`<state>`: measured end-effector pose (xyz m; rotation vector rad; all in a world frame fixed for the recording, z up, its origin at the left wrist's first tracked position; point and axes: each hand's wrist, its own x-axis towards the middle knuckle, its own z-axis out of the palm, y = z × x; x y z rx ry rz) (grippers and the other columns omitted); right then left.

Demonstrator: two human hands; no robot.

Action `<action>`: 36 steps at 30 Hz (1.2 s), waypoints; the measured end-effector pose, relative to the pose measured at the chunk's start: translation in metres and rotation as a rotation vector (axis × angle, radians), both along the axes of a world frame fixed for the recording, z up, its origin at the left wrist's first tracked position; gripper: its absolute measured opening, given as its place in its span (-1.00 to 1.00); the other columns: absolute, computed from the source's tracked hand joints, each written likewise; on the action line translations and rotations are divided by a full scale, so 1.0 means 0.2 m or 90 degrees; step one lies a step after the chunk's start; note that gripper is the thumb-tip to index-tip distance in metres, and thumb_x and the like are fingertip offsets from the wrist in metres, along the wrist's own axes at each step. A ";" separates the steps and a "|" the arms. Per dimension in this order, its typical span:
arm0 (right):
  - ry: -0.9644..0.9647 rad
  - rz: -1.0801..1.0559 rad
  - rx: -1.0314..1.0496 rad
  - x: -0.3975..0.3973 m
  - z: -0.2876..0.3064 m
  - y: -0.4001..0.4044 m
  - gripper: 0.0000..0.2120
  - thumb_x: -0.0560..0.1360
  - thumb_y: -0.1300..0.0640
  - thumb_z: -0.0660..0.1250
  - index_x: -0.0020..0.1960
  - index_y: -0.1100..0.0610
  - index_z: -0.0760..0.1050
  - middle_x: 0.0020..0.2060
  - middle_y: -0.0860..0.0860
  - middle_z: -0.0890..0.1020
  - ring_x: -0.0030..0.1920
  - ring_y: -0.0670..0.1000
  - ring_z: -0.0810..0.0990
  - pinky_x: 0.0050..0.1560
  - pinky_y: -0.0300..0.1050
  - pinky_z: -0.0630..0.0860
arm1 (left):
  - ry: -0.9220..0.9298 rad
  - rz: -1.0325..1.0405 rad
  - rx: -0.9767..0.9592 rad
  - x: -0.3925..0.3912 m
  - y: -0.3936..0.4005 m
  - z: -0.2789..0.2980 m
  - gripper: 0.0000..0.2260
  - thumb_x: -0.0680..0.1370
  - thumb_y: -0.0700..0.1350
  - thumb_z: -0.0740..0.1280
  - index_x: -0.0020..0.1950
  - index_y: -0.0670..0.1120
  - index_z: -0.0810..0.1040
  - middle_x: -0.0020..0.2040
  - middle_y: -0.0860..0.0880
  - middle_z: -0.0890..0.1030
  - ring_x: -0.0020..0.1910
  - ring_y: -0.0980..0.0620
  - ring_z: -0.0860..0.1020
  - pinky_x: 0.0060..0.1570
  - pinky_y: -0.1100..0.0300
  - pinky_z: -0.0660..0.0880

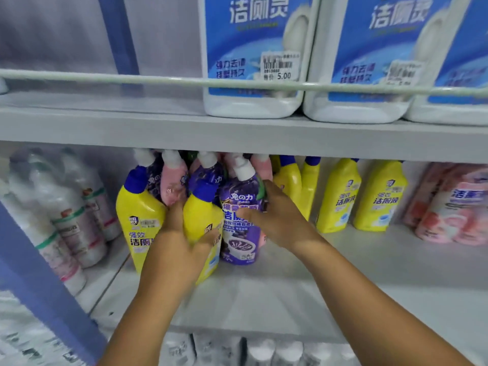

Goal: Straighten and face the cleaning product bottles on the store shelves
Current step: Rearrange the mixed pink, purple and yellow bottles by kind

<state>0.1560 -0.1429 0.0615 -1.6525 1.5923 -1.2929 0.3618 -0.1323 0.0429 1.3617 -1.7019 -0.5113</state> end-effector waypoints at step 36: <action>-0.130 -0.074 -0.085 -1.31 -0.25 0.53 -0.44 0.42 -0.28 0.44 0.26 0.05 0.49 0.10 -0.06 0.71 0.11 -0.05 0.68 0.09 -0.15 0.62 | 0.152 -0.086 -0.077 -1.05 0.04 -0.16 -0.84 0.57 -0.02 0.37 0.14 0.09 0.59 0.07 0.07 0.63 -0.08 0.19 0.61 -0.10 0.27 0.55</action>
